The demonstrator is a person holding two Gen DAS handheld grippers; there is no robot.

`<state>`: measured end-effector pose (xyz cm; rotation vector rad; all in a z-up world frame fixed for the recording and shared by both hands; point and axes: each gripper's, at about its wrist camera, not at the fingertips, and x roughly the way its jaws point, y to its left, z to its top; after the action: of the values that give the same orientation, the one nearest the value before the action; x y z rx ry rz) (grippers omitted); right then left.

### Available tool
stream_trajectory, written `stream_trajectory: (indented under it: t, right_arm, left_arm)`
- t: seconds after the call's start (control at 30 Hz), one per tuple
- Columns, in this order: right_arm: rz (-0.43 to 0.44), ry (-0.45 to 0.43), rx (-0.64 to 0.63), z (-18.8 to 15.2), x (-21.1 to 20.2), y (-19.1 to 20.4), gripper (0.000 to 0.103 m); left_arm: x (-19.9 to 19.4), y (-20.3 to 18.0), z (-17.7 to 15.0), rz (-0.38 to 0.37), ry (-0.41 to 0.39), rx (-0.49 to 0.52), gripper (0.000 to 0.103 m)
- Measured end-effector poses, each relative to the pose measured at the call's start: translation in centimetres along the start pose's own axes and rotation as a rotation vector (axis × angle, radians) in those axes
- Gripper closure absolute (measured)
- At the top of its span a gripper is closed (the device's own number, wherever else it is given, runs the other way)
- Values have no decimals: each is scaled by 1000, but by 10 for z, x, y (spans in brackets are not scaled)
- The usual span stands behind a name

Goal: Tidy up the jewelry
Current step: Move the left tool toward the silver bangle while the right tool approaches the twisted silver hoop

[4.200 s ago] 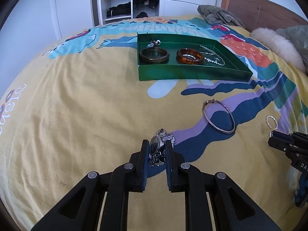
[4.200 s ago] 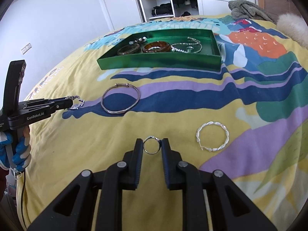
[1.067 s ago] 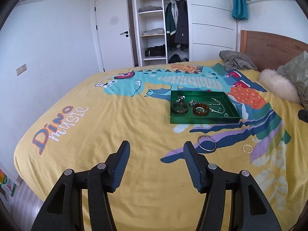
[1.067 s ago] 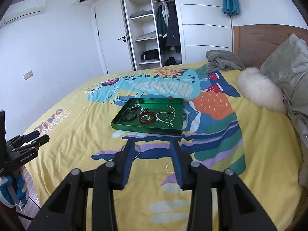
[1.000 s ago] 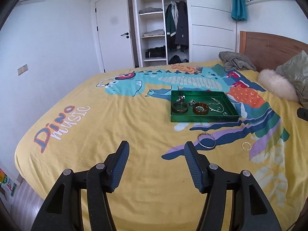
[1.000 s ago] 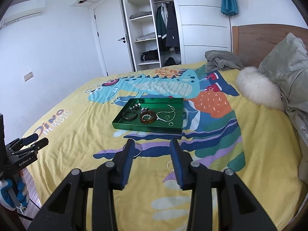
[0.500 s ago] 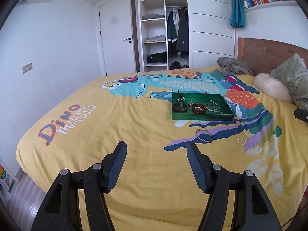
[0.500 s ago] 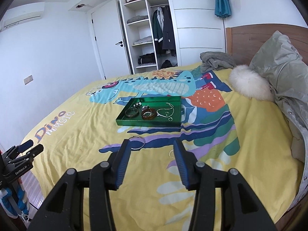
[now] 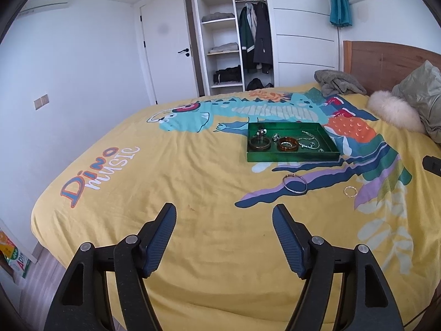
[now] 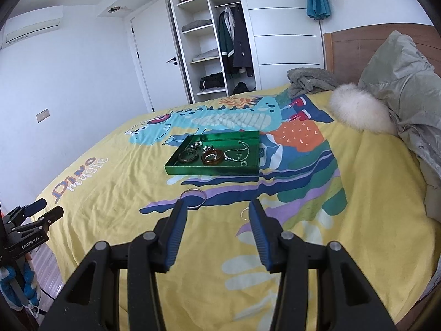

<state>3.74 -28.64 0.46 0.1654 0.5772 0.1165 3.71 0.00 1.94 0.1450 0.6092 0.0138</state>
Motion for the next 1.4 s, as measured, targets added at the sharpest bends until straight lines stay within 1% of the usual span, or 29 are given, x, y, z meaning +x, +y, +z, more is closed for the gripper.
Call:
stream_trajectory:
  t: [0.3,0.5,0.63,0.8,0.9,1.03,1.2,1.4]
  right_arm:
    - [54,45,-35,-12,19,-9,58]
    - [87,58,-39,-18,21,-19,58]
    - [103,60,-41,-23,20,-26,58]
    - [103,55,-20,-28,14,-36,58]
    - [90,48,-13,-32,5,-42,58]
    - [73,30,14,-33,-7,-49,58]
    - [64,1,46,-31,-15,-46,58]
    - [56,-11,61,-22,-4,-35,58]
  left_arm:
    - [7,-28,2,35,29,4,31]
    - [7,-44,-3,61,52,10,31]
    - [5,-55,-5,72,53,22,31]
    - [1,-64,-5,59,49,22,31]
    - [-4,-68,-6,27,46,18,31]
    - [-14,-71,-8,-10,21,43,31]
    - [-21,-57,-8,-38,1,49,31]
    - [-16,-36,-5,-46,-7,38,31]
